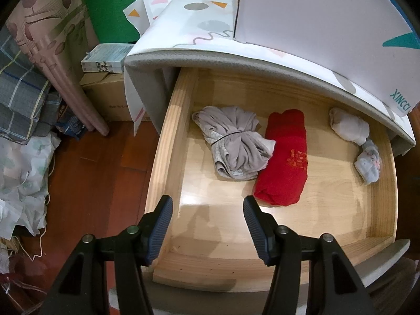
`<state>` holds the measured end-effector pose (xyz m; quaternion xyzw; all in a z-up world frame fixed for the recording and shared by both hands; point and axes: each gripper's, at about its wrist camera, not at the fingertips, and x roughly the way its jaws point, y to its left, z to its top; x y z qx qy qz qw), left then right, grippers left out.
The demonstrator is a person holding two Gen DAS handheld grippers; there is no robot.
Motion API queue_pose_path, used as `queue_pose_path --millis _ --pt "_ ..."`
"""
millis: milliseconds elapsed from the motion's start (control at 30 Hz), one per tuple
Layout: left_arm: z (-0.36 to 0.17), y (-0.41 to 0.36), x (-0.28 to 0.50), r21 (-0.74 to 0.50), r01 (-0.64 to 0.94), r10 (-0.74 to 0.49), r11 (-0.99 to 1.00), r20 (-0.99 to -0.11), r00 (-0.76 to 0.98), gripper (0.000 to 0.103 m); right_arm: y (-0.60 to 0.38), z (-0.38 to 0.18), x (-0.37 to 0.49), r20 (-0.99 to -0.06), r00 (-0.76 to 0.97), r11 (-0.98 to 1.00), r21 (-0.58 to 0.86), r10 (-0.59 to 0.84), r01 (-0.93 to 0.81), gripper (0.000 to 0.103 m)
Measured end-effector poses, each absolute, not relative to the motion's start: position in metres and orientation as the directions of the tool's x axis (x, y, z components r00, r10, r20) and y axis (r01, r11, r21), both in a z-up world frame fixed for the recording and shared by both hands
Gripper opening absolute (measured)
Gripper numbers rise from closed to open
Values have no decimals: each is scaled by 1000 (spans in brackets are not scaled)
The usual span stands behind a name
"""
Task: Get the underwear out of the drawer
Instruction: 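Move the right gripper back over the open drawer, then grasp the floral light blue underwear with the right gripper and lift it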
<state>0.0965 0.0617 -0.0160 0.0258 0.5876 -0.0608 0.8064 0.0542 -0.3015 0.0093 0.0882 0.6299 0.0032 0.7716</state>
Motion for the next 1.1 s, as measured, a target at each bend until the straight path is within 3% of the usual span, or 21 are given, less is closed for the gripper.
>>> queue_pose_path --millis 433,867,933,1000,1100 --pt "-16 60 96 -39 139 -79 990 -951 300 57 -313 -53 90 -954 296 967 116 45 226 48" --pt "-17 62 97 -49 136 -87 989 -954 286 57 -299 -80 107 -966 259 976 43 -14 214 48" --pt "-18 61 97 -49 137 -87 989 -955 283 57 -295 -81 109 -969 246 978 19 -33 207 47" --pt "-18 61 96 -46 137 -84 990 -955 285 57 -291 -84 111 -972 233 979 8 -40 202 33" --pt "-18 62 97 -48 132 -84 990 -956 282 57 -288 -87 110 -976 212 981 -15 -57 193 28"
